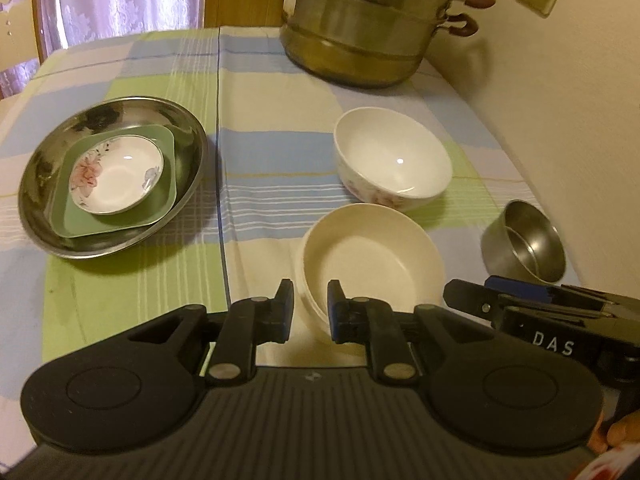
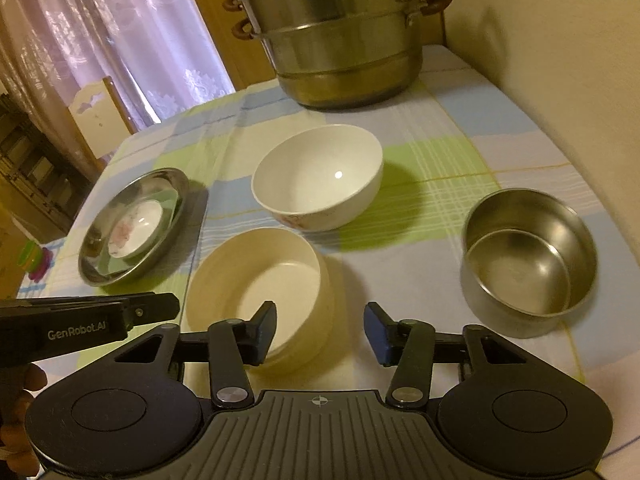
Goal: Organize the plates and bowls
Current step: 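Close both grippers on the cream bowl rim and lift it, then carry the cream bowl with both grippers and lower it into the white floral bowl, then open both grippers and pull back from the bowl stack, then move both grippers to the rim of the small steel bowl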
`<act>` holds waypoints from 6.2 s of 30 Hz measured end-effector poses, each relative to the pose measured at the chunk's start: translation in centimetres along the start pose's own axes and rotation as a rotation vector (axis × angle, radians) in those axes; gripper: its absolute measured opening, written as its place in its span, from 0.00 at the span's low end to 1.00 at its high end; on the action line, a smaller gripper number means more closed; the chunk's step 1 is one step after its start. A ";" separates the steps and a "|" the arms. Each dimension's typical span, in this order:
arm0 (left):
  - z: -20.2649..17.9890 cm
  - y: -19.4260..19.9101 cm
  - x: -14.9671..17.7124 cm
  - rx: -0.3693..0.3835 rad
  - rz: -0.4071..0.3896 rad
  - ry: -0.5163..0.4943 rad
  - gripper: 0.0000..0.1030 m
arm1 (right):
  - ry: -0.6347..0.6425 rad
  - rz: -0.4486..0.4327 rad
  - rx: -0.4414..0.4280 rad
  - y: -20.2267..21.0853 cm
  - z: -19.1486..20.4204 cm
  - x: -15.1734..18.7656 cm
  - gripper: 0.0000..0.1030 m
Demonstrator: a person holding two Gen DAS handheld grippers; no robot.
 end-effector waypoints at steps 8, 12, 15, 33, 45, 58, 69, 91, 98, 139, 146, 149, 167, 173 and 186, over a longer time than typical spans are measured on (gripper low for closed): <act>0.9 -2.8 -0.7 0.013 0.043 -0.001 0.15 | -0.005 0.012 0.025 -2.4 0.5 -0.3 0.42; 1.0 -3.6 -0.9 0.020 0.055 -0.007 0.15 | -0.016 0.026 0.046 -3.4 0.3 -0.2 0.38; 0.9 -4.1 -0.9 0.023 0.066 -0.015 0.15 | -0.030 0.039 0.053 -3.8 0.2 0.0 0.33; 0.3 -4.1 -0.1 0.050 0.078 -0.049 0.10 | -0.018 0.040 0.079 -3.7 0.3 0.4 0.12; -0.8 -0.5 -1.2 0.068 0.033 -0.063 0.11 | -0.011 0.048 0.062 -0.8 0.9 -1.1 0.11; -2.7 1.0 -6.1 0.107 -0.052 -0.090 0.11 | -0.015 -0.016 0.076 1.5 0.8 -6.1 0.11; -4.1 -1.5 -10.7 0.118 -0.091 -0.104 0.11 | -0.057 -0.052 0.090 -0.1 -0.9 -11.3 0.11; -3.2 -8.2 -12.3 0.069 -0.010 -0.089 0.10 | -0.101 0.061 0.113 -6.8 -3.3 -12.5 0.11; -3.1 -8.8 -12.1 0.072 0.013 -0.086 0.10 | -0.099 0.083 0.122 -7.4 -3.5 -12.4 0.11; -2.9 -1.2 -9.7 0.021 -0.043 -0.077 0.15 | -0.091 -0.014 0.079 -0.2 -2.9 -10.5 0.54; -2.5 2.3 -6.4 -0.002 -0.038 -0.071 0.15 | -0.094 -0.009 0.048 3.6 -2.7 -7.7 0.56; -2.6 3.7 -4.9 -0.004 -0.029 -0.059 0.15 | -0.088 -0.001 0.036 4.9 -2.5 -6.3 0.57; -4.8 10.5 3.2 -0.042 -0.020 -0.025 0.15 | -0.059 0.032 -0.009 11.6 -2.9 1.1 0.58; -6.2 12.0 4.9 -0.053 -0.033 -0.029 0.15 | -0.041 0.023 -0.014 13.3 -3.4 2.7 0.58; -9.0 14.1 7.2 -0.066 -0.064 -0.036 0.15 | -0.032 0.020 -0.024 16.2 -4.9 4.4 0.58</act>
Point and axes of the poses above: each gripper's, at about its wrist camera, not at the fingertips, and y roughly against the way its jaws point, z to its left, x to its underside, the point moved 5 cm from there along -y, roughly the way its jaws point, and after that the axes turned 6 degrees about -z, right-handed, at the moved point
